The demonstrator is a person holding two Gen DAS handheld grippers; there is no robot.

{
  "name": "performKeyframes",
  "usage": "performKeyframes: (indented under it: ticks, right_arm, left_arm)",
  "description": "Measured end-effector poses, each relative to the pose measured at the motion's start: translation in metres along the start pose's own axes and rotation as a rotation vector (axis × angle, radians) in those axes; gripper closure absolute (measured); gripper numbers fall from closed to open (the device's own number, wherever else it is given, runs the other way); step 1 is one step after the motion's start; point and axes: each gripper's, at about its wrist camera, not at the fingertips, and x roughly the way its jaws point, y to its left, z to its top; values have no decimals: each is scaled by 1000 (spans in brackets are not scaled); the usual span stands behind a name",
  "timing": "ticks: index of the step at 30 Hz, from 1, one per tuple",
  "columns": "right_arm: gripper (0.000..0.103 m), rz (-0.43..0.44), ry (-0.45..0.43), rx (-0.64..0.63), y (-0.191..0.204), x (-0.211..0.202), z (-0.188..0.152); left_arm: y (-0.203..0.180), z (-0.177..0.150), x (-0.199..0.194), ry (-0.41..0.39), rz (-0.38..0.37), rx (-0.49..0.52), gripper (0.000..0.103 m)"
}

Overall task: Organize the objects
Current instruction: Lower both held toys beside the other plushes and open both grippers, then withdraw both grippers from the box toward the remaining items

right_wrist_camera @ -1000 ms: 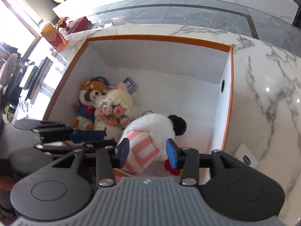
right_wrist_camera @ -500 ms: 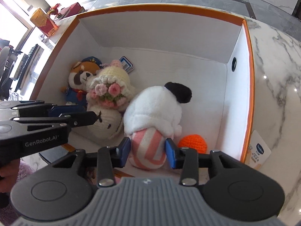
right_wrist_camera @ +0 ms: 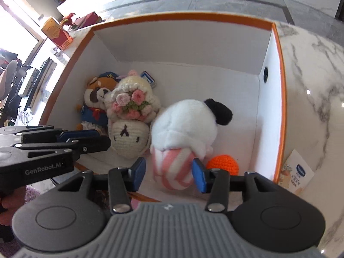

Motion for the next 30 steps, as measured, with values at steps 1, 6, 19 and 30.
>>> performKeyframes:
  ticks: [1,6,19,30]
  right_arm:
    - [52,-6,-31,-20,4,-9,-4]
    - [52,-43,-199,-38,18,-45,-35]
    - [45,-22,-232,83,31,-26,-119]
    - [34,-63,-131,125,22,19,-118]
  left_arm:
    - [0,-3,-9,-20,-13,-1,75]
    - [-7,-23,-48,-103,-31,0,63]
    - [51,-77,-70,-135,128,-268,28]
    - [91,-90,-30,-41,58,-465,27]
